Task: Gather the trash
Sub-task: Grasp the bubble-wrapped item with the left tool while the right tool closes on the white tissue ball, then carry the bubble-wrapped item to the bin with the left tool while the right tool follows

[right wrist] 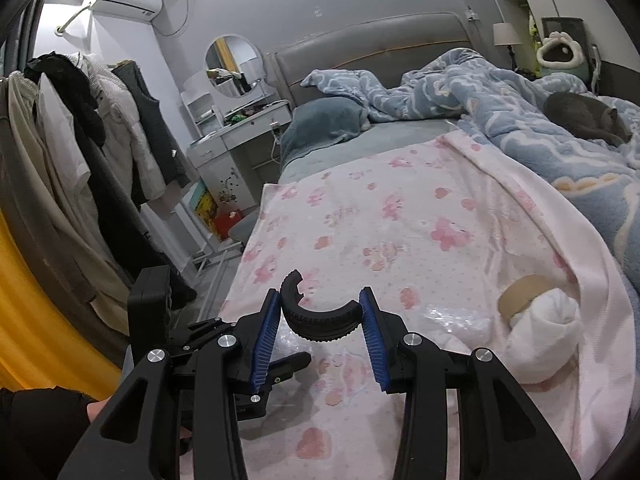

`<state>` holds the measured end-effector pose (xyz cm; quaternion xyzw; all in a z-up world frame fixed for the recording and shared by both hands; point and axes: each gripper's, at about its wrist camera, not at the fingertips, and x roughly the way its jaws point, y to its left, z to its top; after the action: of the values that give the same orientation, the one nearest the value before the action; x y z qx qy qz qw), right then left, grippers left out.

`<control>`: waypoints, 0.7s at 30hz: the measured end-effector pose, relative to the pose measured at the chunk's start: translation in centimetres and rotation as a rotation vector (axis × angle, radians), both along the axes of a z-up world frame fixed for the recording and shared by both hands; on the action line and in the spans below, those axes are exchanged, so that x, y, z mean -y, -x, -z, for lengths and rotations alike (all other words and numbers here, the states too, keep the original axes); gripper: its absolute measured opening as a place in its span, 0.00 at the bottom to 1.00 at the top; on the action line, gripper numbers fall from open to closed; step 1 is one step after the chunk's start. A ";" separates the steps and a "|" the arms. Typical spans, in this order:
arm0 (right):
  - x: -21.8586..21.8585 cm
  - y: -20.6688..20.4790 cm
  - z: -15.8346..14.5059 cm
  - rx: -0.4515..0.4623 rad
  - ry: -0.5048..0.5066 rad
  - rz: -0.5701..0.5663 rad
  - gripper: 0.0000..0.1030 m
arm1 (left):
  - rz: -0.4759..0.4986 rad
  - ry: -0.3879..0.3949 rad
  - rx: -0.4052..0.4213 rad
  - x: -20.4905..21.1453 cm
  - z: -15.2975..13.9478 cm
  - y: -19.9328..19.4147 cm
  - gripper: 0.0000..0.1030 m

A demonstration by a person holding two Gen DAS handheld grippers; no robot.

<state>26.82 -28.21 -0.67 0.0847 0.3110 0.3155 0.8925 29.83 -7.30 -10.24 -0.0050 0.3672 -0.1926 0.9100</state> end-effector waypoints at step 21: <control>-4.9 4.4 -1.0 0.001 -0.096 -0.040 0.40 | -0.021 0.095 -0.037 -5.3 -2.1 6.8 0.65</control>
<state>22.46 -23.33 0.38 0.1210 0.2964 0.3480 0.8811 23.07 -1.99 -8.14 -0.0557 0.3741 -0.2001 0.9038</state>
